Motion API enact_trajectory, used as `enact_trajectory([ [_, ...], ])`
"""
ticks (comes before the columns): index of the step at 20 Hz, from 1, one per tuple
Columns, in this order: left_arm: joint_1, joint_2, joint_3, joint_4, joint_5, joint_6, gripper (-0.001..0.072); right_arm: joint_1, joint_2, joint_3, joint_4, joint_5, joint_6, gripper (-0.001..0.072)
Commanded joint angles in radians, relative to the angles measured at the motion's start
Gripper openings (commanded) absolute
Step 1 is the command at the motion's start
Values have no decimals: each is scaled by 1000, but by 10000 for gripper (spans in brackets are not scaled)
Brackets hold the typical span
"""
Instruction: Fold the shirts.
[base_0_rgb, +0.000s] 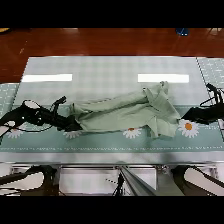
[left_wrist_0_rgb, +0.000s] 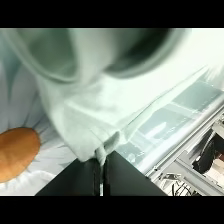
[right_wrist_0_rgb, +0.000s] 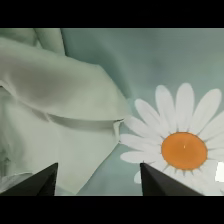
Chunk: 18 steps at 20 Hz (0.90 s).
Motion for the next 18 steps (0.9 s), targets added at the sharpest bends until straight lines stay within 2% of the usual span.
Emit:
enact_trajectory([
  [1,1,11,26,-12,-53,-4,28,-3,0,-43,19,-118,-87,594],
  [4,1,11,62,-17,-70,-20,28,-2,0,-43,34,-193,-123,593],
  [7,1,11,98,-32,-72,-33,29,6,-16,-43,41,-209,-171,593],
  [10,1,11,122,-39,-73,-42,28,111,-68,-43,16,-214,-208,593],
  [13,1,11,129,-41,-81,-51,28,229,-106,-42,-111,-268,-194,593],
  [15,1,11,133,-41,-95,-51,29,267,-105,-42,-163,-350,-135,586],
  [16,1,11,133,-41,-99,-51,29,274,-105,-42,-180,-384,-97,506],
  [18,1,11,133,-41,-99,-51,28,273,-105,-42,-188,-413,-55,181],
])
